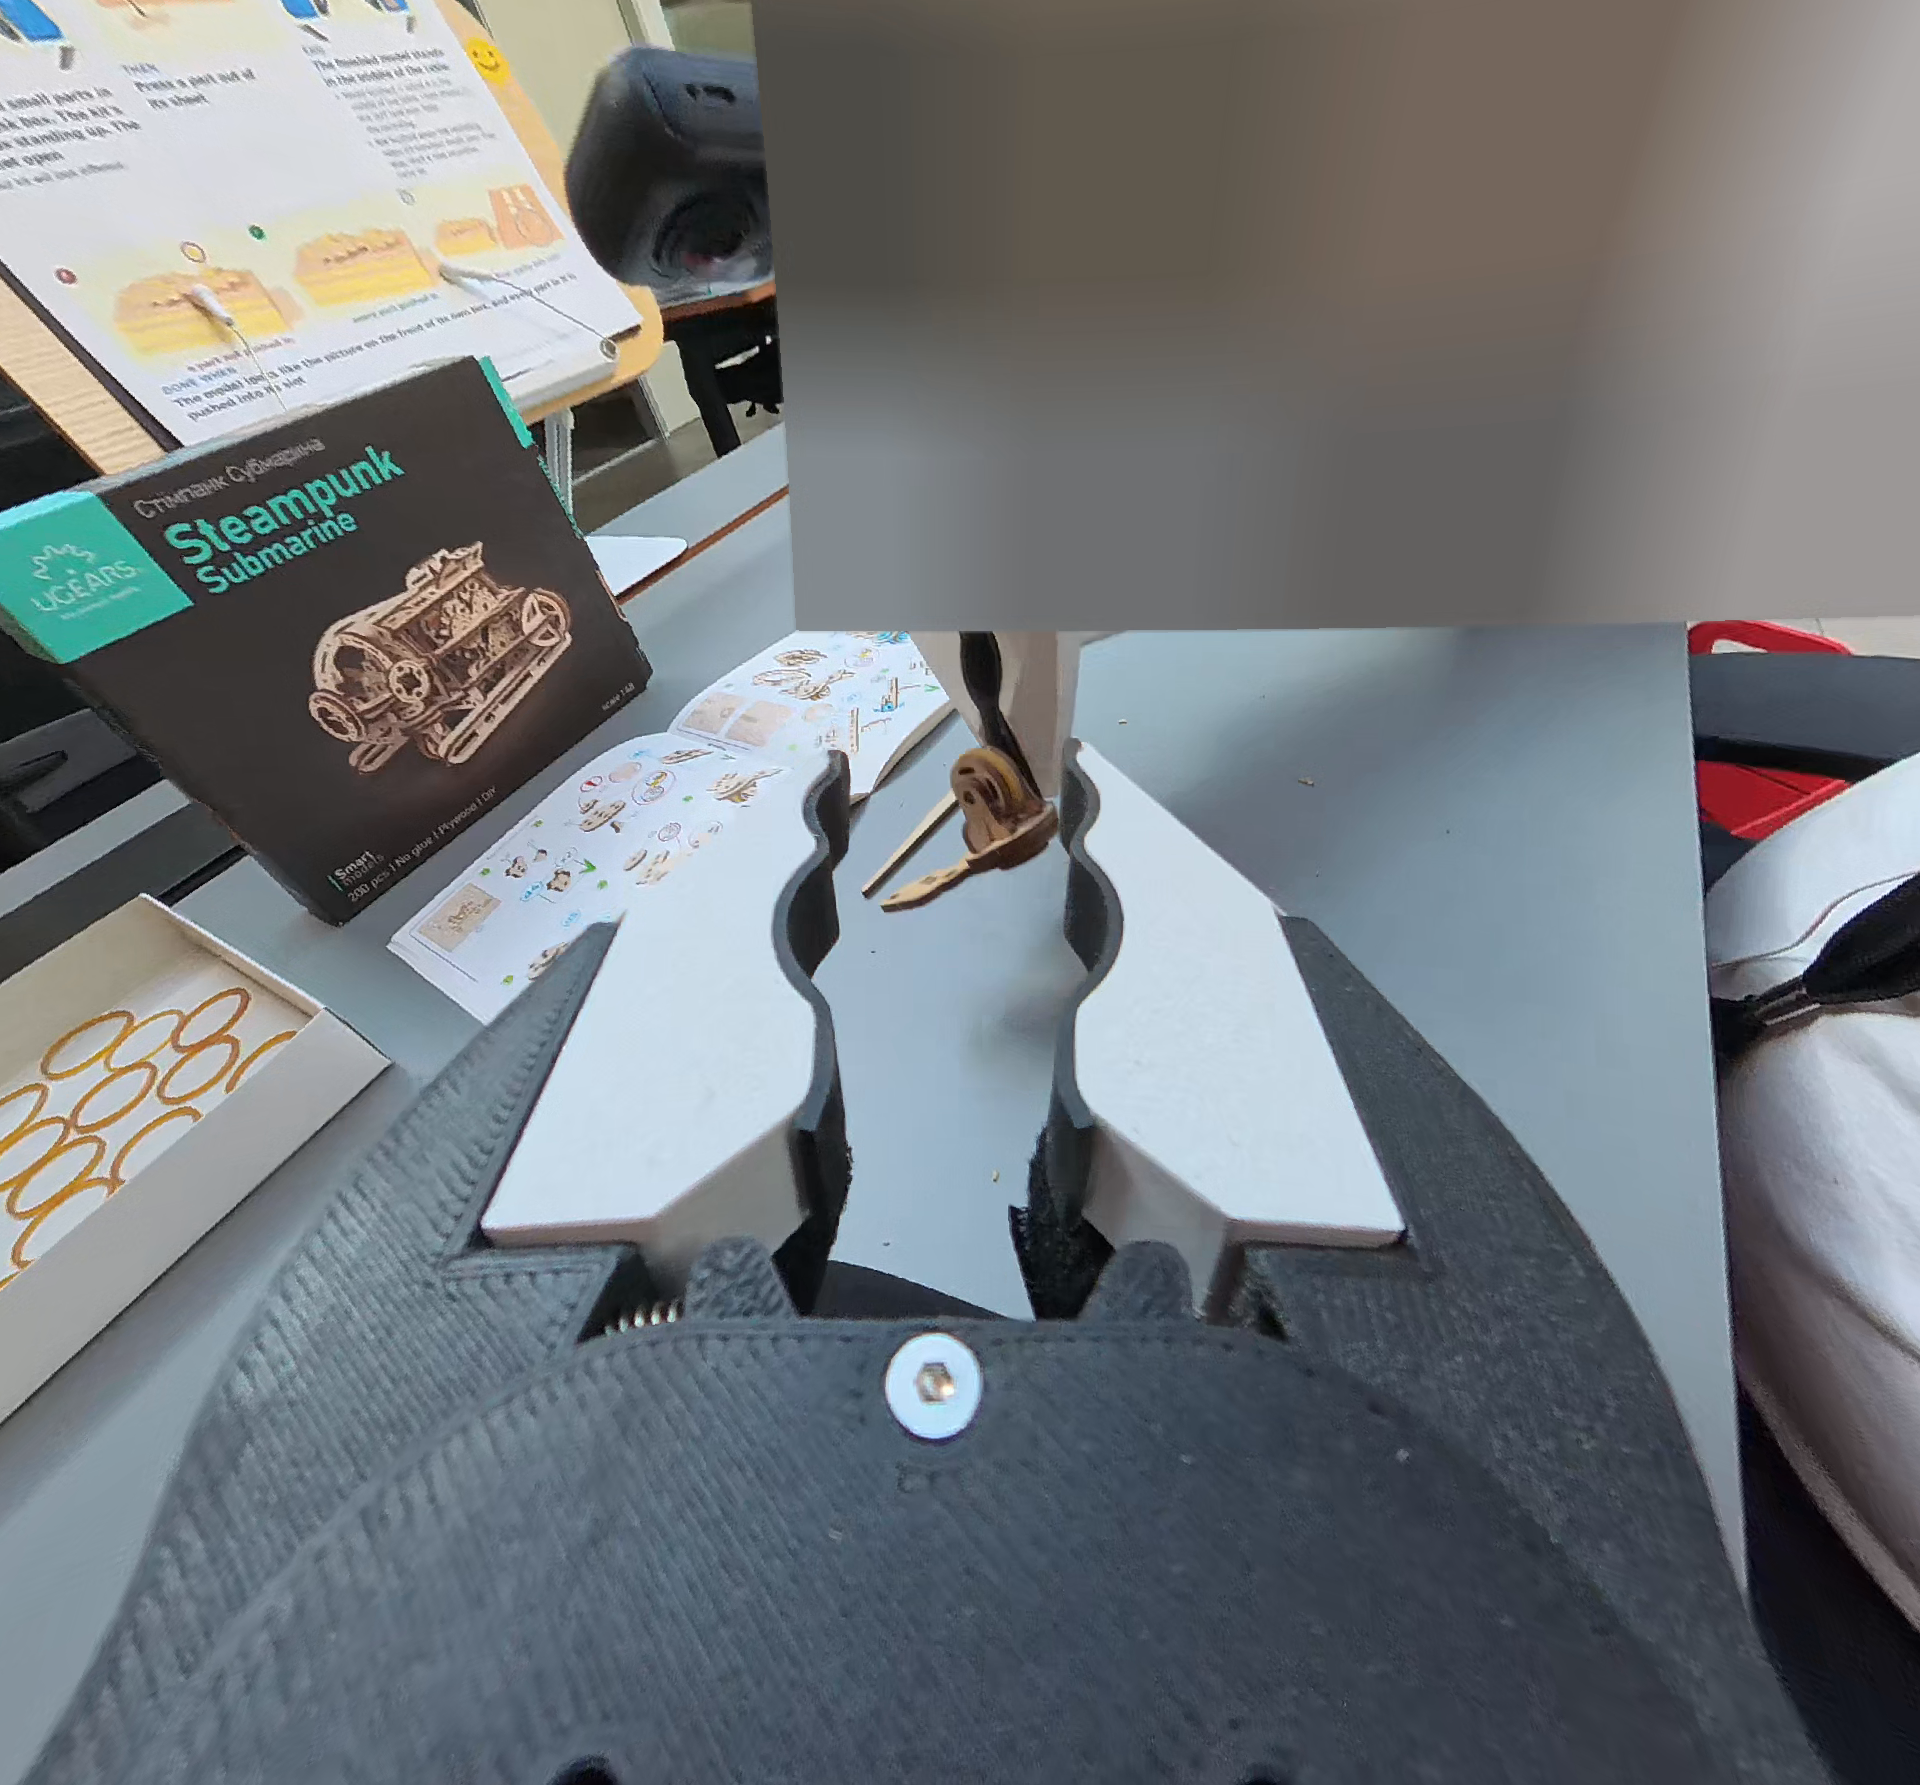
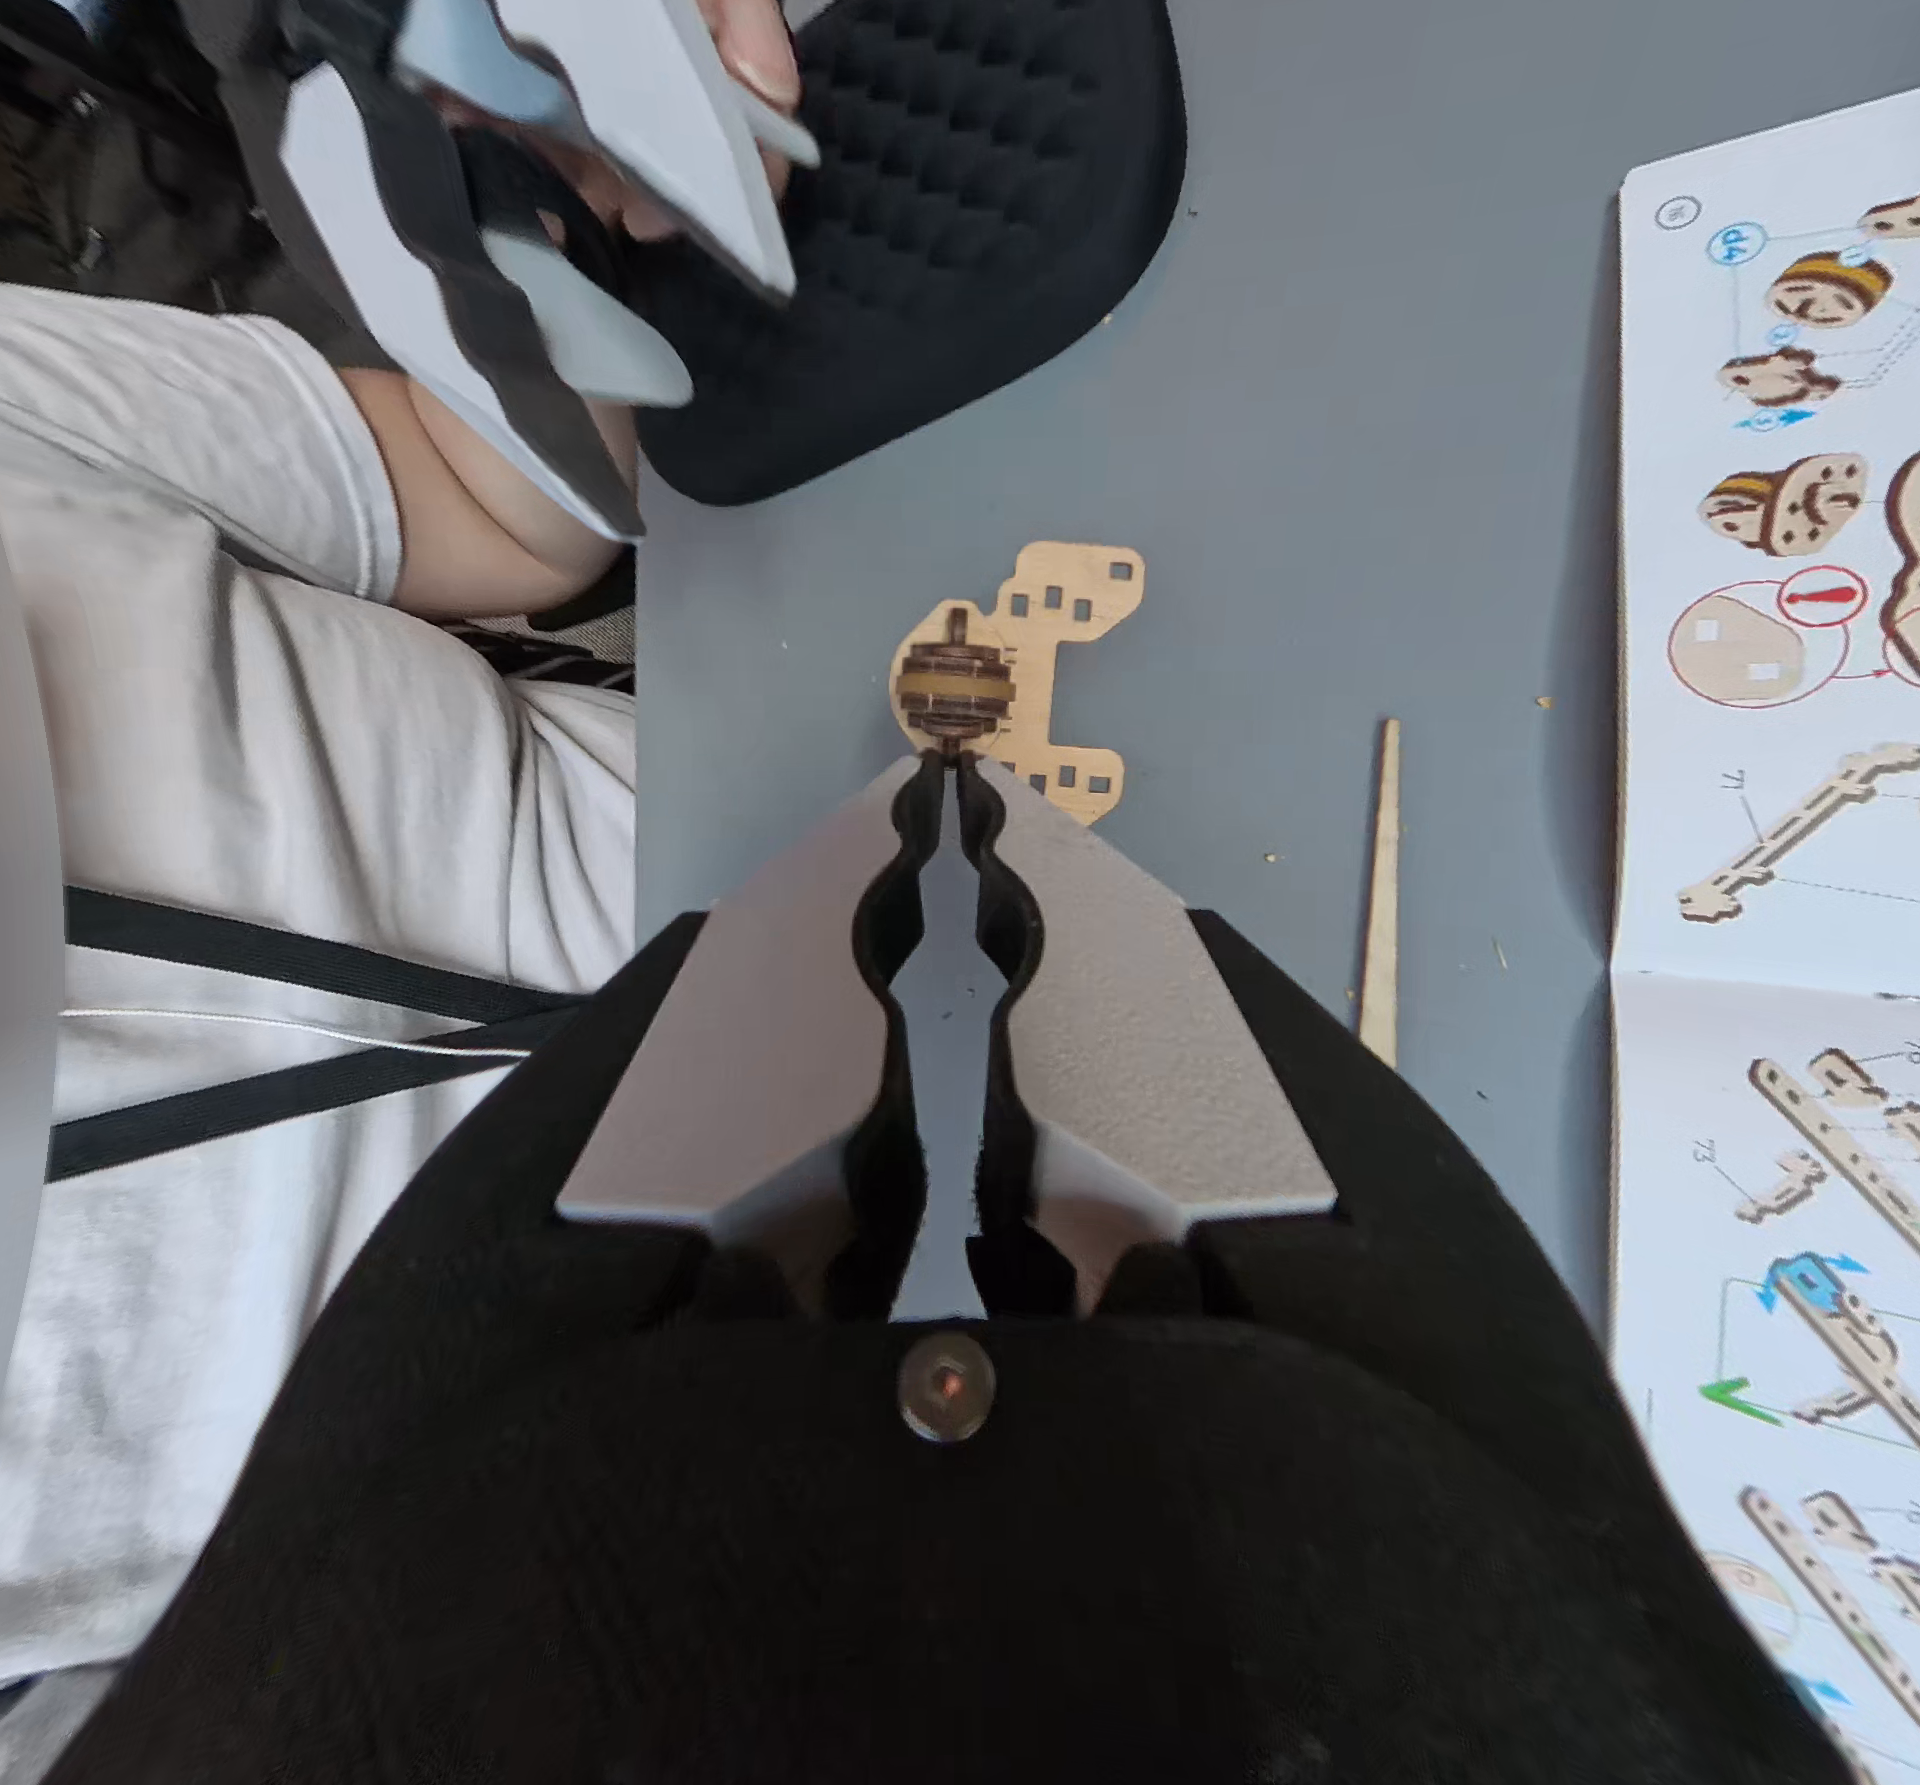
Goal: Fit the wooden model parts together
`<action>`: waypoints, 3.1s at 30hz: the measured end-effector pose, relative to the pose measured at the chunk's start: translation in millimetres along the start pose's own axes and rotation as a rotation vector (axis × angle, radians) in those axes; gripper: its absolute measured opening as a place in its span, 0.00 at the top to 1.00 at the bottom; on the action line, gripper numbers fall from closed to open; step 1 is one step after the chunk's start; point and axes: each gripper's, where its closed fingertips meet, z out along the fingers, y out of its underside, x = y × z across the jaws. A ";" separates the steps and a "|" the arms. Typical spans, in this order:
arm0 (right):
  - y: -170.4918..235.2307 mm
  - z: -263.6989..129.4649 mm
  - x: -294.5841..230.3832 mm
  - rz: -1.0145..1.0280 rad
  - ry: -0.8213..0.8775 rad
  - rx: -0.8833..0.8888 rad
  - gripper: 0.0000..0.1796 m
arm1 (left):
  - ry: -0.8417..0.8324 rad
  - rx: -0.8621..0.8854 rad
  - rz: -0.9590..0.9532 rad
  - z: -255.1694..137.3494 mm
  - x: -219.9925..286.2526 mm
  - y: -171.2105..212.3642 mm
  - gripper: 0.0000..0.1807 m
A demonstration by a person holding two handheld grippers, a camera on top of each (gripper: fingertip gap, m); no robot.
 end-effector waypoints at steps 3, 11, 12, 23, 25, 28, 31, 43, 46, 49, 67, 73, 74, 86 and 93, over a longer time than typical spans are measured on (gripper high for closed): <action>-13.6 -14.3 -12.1 0.043 -0.080 0.109 0.99 | -0.027 -0.013 0.011 9.2 2.4 -0.7 0.77; -40.0 -46.0 -32.4 0.100 -0.201 0.332 0.99 | -0.259 0.023 0.157 31.2 -2.6 -19.1 0.74; -41.8 -47.5 -34.2 0.102 -0.208 0.346 0.99 | -0.302 0.029 0.184 32.6 -4.5 -22.0 0.73; -48.9 -42.7 -46.2 0.104 -0.246 0.382 0.99 | -0.474 0.081 0.398 26.8 -5.8 -39.6 0.82; -48.2 -42.2 -46.5 0.082 -0.234 0.378 0.99 | -0.471 0.080 0.414 26.9 -4.6 -39.5 0.83; -48.4 -43.3 -51.3 0.034 -0.244 0.383 0.99 | -0.455 0.103 0.424 25.6 -1.1 -42.5 0.84; -48.7 -44.1 -53.0 -0.017 -0.243 0.384 0.99 | -0.449 0.113 0.436 25.2 0.5 -44.0 0.85; -49.0 -69.9 -47.6 -0.471 -0.064 0.436 0.88 | -0.281 0.259 0.313 17.1 14.2 -54.8 0.95; -32.3 -56.0 -48.3 -0.516 -0.182 0.377 0.89 | -0.208 0.265 0.271 18.1 19.5 -53.0 1.00; -18.8 -33.2 -30.4 -0.450 -0.173 0.284 0.90 | -0.224 0.183 0.218 21.8 7.5 -37.0 1.00; 40.4 47.6 -45.7 -0.800 -0.138 -0.074 0.83 | -0.120 0.008 0.088 1.6 -4.2 -11.2 0.89; 42.1 55.4 -46.9 -0.800 -0.171 -0.093 0.88 | -0.129 -0.010 0.115 0.8 -3.2 -10.4 0.89; 42.0 55.3 -46.8 -0.800 -0.169 -0.093 0.89 | -0.131 -0.012 0.119 0.7 -3.1 -10.5 0.89; 42.0 53.6 -47.0 -0.899 -0.097 -0.079 0.92 | -0.143 0.010 0.097 -6.2 -9.1 -11.9 0.90; 17.1 30.9 -56.8 -1.095 0.135 0.006 0.91 | -0.073 0.009 0.061 -2.0 -2.3 -3.7 0.88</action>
